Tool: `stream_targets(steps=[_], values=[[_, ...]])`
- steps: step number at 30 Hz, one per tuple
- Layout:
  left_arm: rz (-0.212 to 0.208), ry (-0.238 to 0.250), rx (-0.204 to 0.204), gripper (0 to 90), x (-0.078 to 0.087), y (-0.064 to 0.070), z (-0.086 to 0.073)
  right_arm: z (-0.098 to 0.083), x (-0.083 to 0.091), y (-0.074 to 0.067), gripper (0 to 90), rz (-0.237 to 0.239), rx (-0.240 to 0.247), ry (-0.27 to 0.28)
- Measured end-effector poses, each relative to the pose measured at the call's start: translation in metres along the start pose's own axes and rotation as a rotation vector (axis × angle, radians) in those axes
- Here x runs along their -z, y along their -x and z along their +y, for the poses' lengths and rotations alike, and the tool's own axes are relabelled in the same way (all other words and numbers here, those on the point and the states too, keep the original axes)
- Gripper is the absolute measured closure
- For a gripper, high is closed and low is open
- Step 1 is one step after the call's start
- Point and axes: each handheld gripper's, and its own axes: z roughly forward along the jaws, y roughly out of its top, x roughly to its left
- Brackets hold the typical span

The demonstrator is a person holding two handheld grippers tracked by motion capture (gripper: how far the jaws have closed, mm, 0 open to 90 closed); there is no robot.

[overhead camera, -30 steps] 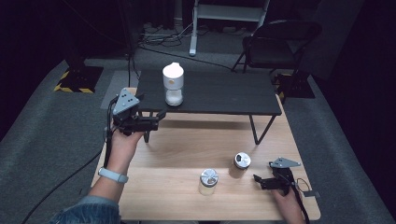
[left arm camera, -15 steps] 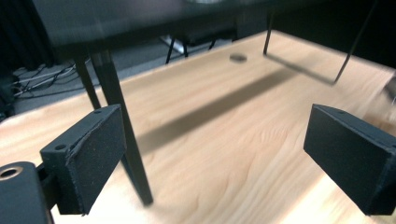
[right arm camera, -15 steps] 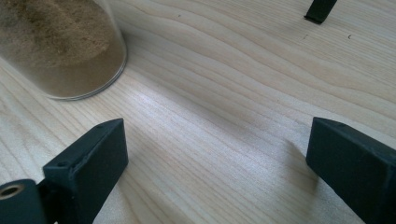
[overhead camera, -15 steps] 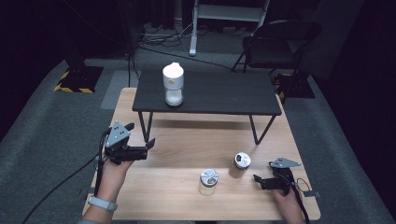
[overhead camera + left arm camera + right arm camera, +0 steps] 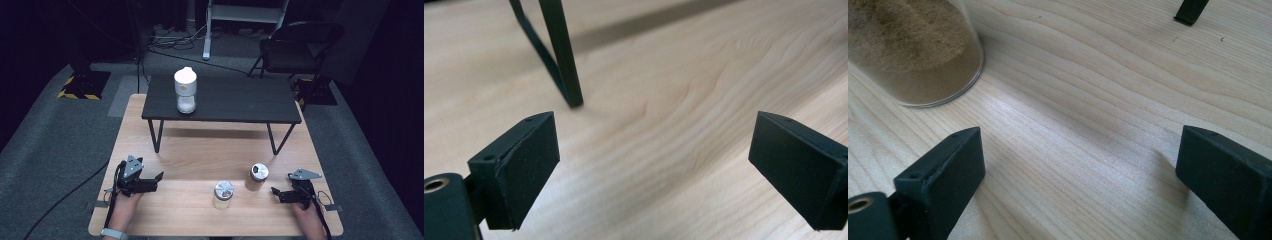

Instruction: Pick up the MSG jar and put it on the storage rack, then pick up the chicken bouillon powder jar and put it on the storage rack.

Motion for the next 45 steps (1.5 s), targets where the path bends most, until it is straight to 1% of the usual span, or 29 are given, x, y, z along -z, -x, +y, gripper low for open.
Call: stream_targets(steps=[2, 4, 7, 8, 10, 11, 12, 13, 14, 15, 45], values=[[0.002, -0.015, 0.001, 6.1, -0.004, 0.0, -0.004, 0.0, 0.0, 0.0, 5.5, 0.0, 0.0, 0.0], [0.006, -0.045, 0.002, 6.1, -0.009, 0.0, -0.007, 0.0, 0.0, 0.0, 5.5, 0.0, 0.0, 0.0], [0.003, -0.075, 0.017, 5.9, -0.014, -0.002, -0.01, 0.0, 0.0, 0.0, 5.5, 0.0, 0.0, 0.0], [0.003, -0.092, 0.02, 5.9, -0.015, -0.003, -0.009, 0.0, 0.0, 0.0, 5.5, 0.0, 0.0, 0.0], [0.001, -0.133, 0.045, 6.7, -0.018, -0.003, -0.004, 0.0, 0.0, 0.0, 5.5, 0.0, 0.0, 0.0], [0.009, -0.155, 0.044, 6.5, -0.019, -0.002, -0.001, 0.0, 0.0, 0.0, 5.5, 0.0, 0.0, 0.0], [0.018, -0.193, 0.05, 6.7, -0.022, -0.001, 0.003, 0.0, 0.0, 0.0, 5.5, 0.0, 0.0, 0.0], [0.034, -0.204, 0.035, 4.1, -0.023, 0.002, 0.005, 0.0, 0.0, 0.0, 5.5, 0.0, 0.0, 0.0], [0.039, -0.213, 0.021, 4.1, -0.024, 0.004, 0.007, 0.0, 0.0, 0.0, 5.5, 0.0, 0.0, 0.0], [0.038, -0.215, 0.02, 3.0, -0.025, 0.004, 0.007, 0.0, 0.0, 0.0, 5.5, 0.0, 0.0, 0.0], [0.042, -0.217, 0.027, 2.1, -0.025, 0.005, 0.008, 0.0, 0.0, 0.0, 5.5, 0.001, 0.0, -0.001]])
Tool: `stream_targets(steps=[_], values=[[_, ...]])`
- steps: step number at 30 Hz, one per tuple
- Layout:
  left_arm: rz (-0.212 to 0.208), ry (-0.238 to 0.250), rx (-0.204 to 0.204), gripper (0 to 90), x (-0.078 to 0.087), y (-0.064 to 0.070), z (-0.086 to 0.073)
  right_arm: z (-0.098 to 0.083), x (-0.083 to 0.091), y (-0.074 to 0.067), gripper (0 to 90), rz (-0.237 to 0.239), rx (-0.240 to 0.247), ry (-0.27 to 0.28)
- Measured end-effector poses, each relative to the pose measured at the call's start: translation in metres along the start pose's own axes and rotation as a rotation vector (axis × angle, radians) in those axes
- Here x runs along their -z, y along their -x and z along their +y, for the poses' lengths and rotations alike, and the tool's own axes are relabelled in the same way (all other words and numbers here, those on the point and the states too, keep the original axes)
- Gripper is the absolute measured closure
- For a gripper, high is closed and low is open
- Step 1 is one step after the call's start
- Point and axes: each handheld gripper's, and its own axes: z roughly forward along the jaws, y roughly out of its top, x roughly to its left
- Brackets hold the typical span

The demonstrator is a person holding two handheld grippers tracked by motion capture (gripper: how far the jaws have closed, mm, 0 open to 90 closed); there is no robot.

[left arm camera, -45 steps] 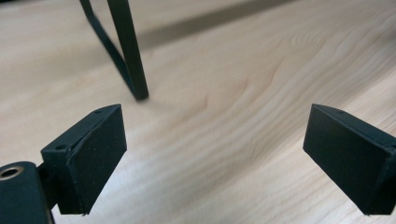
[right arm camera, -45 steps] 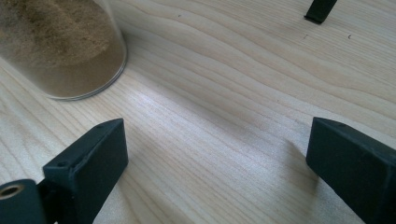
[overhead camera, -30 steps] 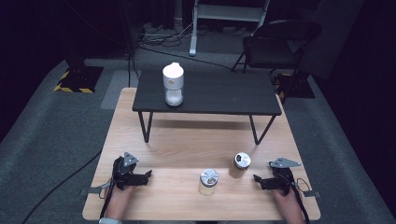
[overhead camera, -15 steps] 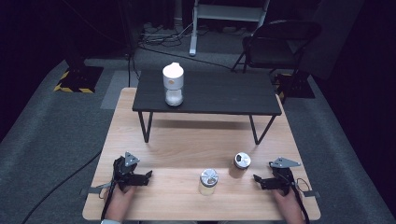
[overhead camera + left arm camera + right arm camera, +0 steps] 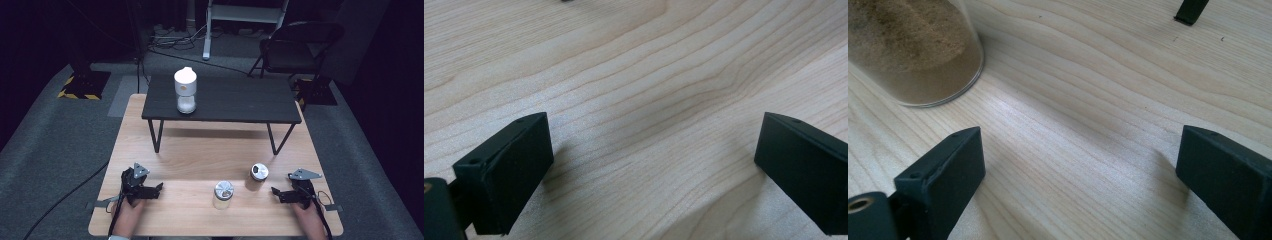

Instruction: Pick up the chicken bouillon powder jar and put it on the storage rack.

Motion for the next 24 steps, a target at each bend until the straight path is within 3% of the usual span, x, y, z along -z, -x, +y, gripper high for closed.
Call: stream_targets(steps=[12, 15, 24], values=[[-0.001, 0.0, -0.001, 2.0, 0.0, 0.0, 0.0, -0.001, 0.001, 0.003, 5.4, 0.01, -0.017, 0.007], [0.0, 0.0, 0.0, 2.0, 0.0, 0.0, 0.0, -0.01, 0.005, 0.002, 5.3, 0.009, -0.033, 0.062], [0.0, 0.0, 0.0, 2.0, 0.0, 0.0, 0.0, -0.026, 0.026, -0.007, 4.9, -0.003, 0.013, 0.242]])
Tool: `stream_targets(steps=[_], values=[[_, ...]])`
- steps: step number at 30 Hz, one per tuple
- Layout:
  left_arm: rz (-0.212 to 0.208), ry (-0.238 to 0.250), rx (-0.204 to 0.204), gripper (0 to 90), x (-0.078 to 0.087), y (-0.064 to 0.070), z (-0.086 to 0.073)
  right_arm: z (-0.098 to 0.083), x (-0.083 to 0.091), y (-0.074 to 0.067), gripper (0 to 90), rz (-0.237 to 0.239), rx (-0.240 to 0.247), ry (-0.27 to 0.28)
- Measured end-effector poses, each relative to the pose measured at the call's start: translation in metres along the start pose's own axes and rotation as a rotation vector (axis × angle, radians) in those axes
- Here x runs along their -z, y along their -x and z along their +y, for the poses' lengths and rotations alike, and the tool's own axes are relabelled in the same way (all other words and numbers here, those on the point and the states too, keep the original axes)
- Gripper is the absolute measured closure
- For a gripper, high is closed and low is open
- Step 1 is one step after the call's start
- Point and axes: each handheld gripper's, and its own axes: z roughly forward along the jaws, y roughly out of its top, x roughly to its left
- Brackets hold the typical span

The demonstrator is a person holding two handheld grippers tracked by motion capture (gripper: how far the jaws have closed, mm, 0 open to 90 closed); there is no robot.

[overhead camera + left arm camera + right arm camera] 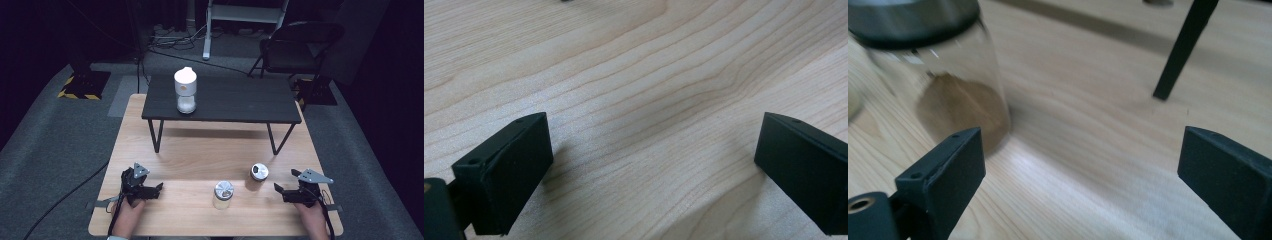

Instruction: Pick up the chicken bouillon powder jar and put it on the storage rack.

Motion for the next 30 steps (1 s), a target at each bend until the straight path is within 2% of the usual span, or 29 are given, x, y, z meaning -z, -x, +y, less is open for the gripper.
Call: stream_targets(steps=[4, 10, 15, 18, 23, 30], values=[[0.0, 0.0, 0.0, 2.0, 0.0, 0.0, 0.0, -0.001, 0.008, -0.004, 4.9, 0.005, 0.012, 0.063], [0.0, 0.001, -0.001, 2.1, 0.0, 0.0, 0.0, 0.002, 0.018, -0.01, 4.8, 0.003, 0.025, 0.114], [0.0, 0.0, 0.0, 2.0, 0.0, 0.0, 0.0, 0.007, 0.022, -0.013, 4.6, 0.011, 0.021, 0.129], [-0.001, 0.0, -0.001, 2.0, 0.0, 0.0, 0.0, 0.011, 0.023, -0.015, 4.3, 0.032, 0.018, 0.136], [0.0, 0.001, 0.0, 2.0, 0.0, 0.0, 0.0, 0.022, 0.024, -0.026, 4.1, 0.042, 0.023, 0.132], [-0.001, 0.0, 0.0, 2.1, 0.0, 0.0, 0.0, 0.032, 0.018, -0.04, 4.1, 0.097, 0.042, 0.144]])
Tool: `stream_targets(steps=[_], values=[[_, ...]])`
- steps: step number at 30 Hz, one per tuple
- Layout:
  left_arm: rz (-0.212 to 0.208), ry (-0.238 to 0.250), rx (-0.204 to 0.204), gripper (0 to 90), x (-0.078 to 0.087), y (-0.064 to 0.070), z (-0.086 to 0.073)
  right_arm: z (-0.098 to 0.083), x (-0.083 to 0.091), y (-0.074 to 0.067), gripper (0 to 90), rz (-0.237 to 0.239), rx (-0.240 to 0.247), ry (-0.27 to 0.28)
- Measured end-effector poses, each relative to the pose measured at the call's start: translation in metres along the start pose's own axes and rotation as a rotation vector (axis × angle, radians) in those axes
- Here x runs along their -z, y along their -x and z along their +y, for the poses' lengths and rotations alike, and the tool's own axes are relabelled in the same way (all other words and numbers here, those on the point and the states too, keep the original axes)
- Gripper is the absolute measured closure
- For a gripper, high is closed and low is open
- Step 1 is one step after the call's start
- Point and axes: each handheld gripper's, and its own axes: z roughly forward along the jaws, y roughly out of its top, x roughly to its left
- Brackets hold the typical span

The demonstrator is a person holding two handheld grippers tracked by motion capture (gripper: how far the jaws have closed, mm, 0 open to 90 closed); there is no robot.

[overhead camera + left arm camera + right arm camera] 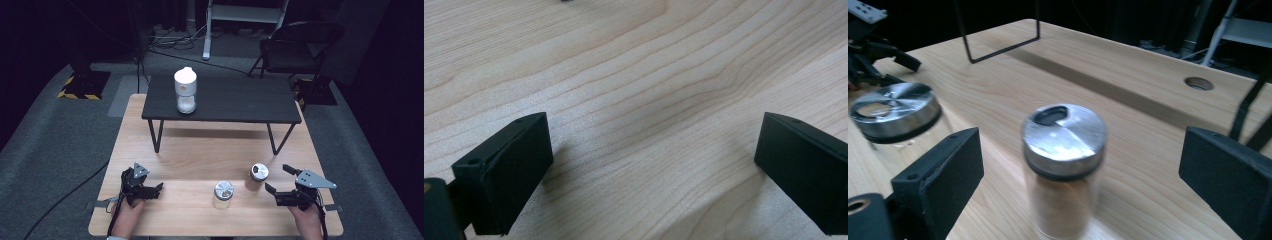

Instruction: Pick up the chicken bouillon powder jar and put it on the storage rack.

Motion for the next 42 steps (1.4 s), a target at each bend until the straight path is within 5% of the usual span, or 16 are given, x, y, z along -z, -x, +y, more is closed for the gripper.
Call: stream_targets(steps=[21, 29, 42], values=[[0.0, 0.0, 0.0, 2.0, 0.0, 0.0, 0.0, 0.009, -0.038, -0.032, 4.0, 0.12, 0.038, -0.008], [-0.002, -0.001, 0.0, 2.0, 0.0, 0.0, 0.0, 0.011, -0.057, -0.044, 4.1, 0.178, 0.018, -0.016], [-0.004, -0.001, -0.005, 2.0, 0.0, -0.001, 0.0, 0.008, -0.081, -0.068, 6.0, 0.221, 0.05, -0.027]])
